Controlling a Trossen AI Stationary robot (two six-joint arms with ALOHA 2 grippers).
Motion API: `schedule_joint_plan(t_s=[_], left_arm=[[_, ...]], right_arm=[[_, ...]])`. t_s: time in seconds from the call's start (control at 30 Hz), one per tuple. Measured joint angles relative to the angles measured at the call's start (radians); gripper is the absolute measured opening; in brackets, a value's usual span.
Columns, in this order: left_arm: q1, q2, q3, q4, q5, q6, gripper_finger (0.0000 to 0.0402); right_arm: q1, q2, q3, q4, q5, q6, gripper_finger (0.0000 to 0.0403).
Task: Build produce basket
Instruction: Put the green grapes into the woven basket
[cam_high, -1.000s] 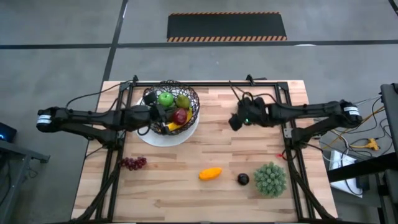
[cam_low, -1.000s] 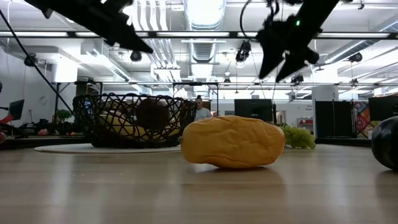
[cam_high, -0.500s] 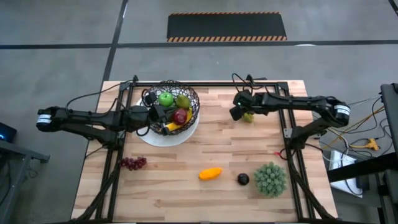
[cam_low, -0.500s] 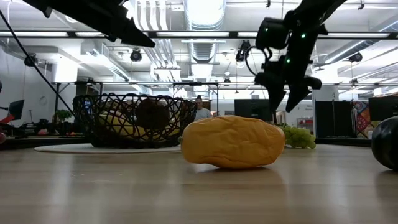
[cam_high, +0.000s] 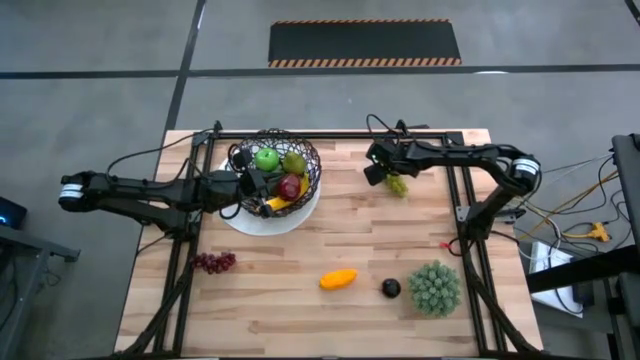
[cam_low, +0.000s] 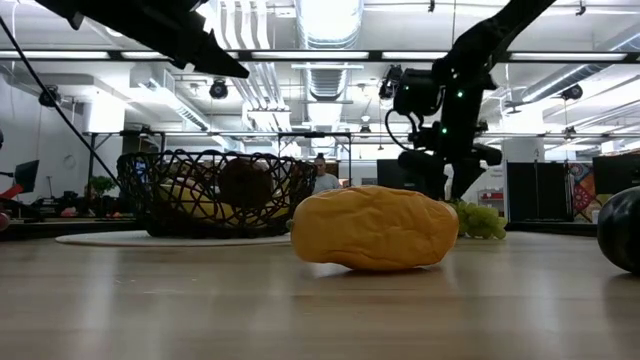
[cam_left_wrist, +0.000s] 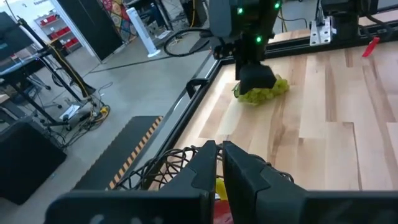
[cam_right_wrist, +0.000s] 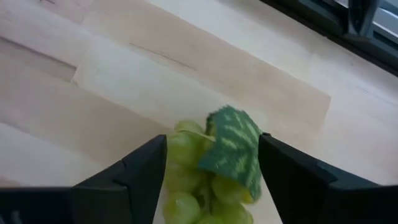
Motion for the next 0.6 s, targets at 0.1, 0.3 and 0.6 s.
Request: schedule_joint_plan(t_s=[0.1,0.3,0.6], left_arm=[[0.0,0.0,0.0,0.0,0.0,0.0,0.001],[0.0,0.0,0.0,0.0,0.0,0.0,0.001],[0.0,0.0,0.0,0.0,0.0,0.0,0.001]], right_arm=[[0.0,0.021,0.0,0.013,0.0,0.006,0.0223],[0.0,0.048,-0.002,0.012,0.0,0.031,0.0168],[0.002,0.038,-0.002,0.01,0.0,0.017,0.0022]])
